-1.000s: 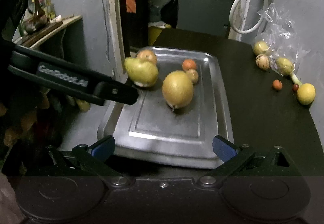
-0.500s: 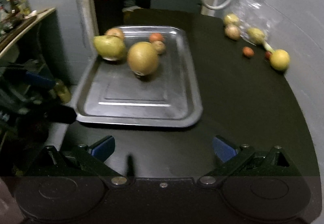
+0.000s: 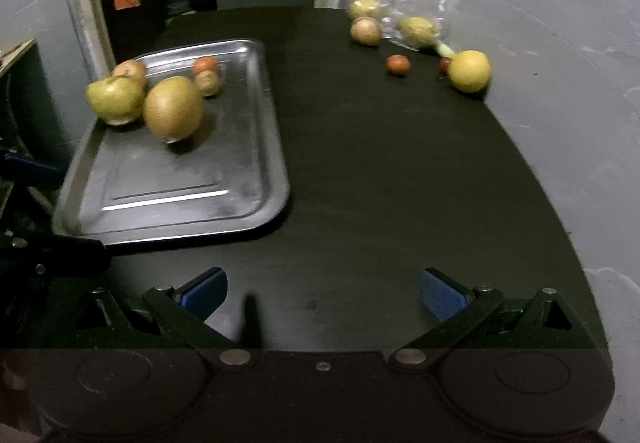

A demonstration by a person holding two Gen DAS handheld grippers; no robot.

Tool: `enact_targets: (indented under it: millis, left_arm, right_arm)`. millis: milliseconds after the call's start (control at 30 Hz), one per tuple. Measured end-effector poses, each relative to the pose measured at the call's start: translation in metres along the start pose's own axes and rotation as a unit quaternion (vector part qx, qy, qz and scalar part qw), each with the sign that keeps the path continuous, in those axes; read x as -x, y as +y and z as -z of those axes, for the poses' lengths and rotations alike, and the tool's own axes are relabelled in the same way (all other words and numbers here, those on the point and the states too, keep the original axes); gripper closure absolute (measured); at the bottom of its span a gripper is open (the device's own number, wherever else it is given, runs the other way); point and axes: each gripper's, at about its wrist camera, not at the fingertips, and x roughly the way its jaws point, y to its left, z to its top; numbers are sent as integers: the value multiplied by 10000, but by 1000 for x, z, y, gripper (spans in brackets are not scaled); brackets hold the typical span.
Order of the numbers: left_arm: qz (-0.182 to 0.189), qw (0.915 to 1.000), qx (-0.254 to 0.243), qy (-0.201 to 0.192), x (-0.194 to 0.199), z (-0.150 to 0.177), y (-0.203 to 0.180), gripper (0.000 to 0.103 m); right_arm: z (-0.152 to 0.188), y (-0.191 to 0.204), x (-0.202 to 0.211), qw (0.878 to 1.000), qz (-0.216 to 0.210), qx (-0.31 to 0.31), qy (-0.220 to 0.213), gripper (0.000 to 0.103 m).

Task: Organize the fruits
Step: 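Move both tools away from the tray toward the remaining fruits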

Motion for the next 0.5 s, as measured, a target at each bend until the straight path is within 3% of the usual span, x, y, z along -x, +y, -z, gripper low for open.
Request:
enact_targets:
  millis: [233,500]
  left_arm:
    - [-341,9981,-512,34,-13,-29,-22,1]
    - [-730,9971,-61,-226,-20,-71,-22,1]
  right_arm:
    - [-21,-31,-1,9974,538,-270,-404,1]
    - [-54,-72,0,9915,738,-537,-924,1]
